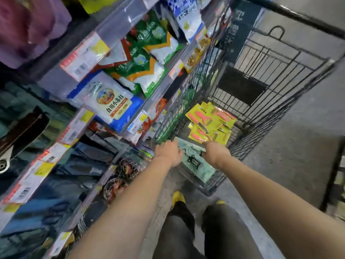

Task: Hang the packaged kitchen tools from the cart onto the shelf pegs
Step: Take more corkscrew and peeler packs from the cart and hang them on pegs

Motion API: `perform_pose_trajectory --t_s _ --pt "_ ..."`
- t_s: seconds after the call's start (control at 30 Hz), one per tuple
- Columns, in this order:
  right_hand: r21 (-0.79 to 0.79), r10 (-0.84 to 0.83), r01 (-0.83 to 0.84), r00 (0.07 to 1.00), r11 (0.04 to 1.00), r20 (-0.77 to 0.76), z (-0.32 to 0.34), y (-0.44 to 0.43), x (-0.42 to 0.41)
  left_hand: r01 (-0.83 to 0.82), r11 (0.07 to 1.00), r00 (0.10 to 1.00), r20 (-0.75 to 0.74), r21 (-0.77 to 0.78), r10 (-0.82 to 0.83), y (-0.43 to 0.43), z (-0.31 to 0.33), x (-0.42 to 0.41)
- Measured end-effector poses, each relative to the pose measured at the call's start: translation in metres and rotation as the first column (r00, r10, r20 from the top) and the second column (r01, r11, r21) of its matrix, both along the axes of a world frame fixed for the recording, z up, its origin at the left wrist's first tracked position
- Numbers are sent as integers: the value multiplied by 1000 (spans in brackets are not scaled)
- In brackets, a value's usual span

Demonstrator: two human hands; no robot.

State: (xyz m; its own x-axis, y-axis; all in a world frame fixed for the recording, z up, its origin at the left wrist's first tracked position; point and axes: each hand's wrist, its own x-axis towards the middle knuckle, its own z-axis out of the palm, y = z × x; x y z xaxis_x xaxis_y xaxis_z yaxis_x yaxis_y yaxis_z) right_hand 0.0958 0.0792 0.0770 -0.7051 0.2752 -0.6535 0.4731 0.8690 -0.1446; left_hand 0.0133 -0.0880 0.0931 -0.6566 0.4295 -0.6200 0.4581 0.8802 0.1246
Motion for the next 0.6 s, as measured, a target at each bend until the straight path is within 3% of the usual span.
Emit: perform_pose_trajectory --t_s 0.13,0.27,0.4,0.6 --pt "-4 74 -74 995 997 70 -28 32 -27 -23 999 999 36 -35 25 25 -23 -17" --pt "-49 151 -146 982 988 113 -52 63 -58 -146 987 985 88 -68 151 48 -47 -29" --pt "-102 276 -263 949 959 152 -80 92 -89 -406 910 900 133 -86 415 70 -72 -29" --pt "-146 370 -349 915 926 158 -139 117 -126 -562 818 790 215 -122 575 93 -135 -14"
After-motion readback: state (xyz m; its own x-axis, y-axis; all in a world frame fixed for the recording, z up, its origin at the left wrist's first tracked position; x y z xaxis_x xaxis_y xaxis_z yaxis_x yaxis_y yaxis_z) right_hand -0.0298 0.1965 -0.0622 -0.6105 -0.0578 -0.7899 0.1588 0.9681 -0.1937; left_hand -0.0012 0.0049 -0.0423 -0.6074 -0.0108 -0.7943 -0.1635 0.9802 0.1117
